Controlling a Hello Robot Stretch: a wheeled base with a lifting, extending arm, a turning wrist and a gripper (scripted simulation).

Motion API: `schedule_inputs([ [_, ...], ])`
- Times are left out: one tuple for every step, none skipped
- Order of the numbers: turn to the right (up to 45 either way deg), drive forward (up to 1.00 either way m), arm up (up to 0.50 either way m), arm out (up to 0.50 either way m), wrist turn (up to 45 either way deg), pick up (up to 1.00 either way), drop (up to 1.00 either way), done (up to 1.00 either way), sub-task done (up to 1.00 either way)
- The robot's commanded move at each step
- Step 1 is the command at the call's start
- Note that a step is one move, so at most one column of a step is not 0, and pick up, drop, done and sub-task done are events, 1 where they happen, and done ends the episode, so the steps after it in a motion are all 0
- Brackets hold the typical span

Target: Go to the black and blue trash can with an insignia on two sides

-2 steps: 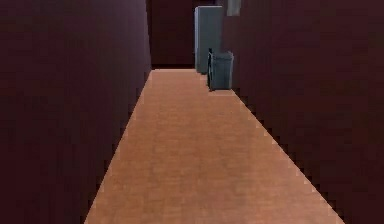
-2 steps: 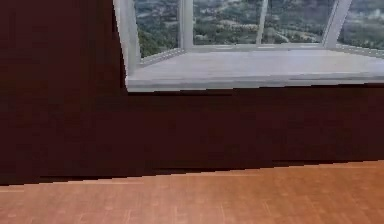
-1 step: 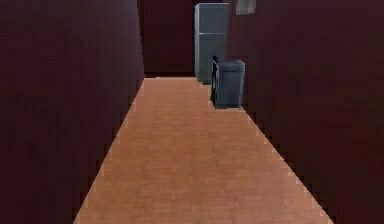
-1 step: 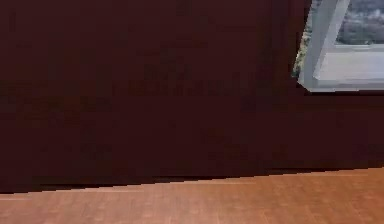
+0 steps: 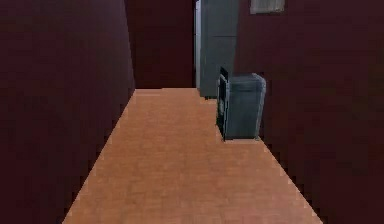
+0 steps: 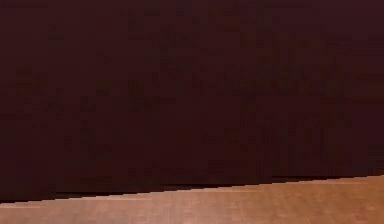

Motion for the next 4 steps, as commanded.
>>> schedule_inputs([
  [0.0,1.00,0.00,0.00,0.0,0.00,0.00,0.00,0.00],
  [6.0,0.00,0.00,0.00,0.0,0.00,0.00,0.00,0.00],
  [3.0,0.00,0.00,0.00,0.0,0.00,0.00,0.00,0.00],
  [0.0,0.35,0.00,0.00,0.0,0.00,0.00,0.00,0.00],
])
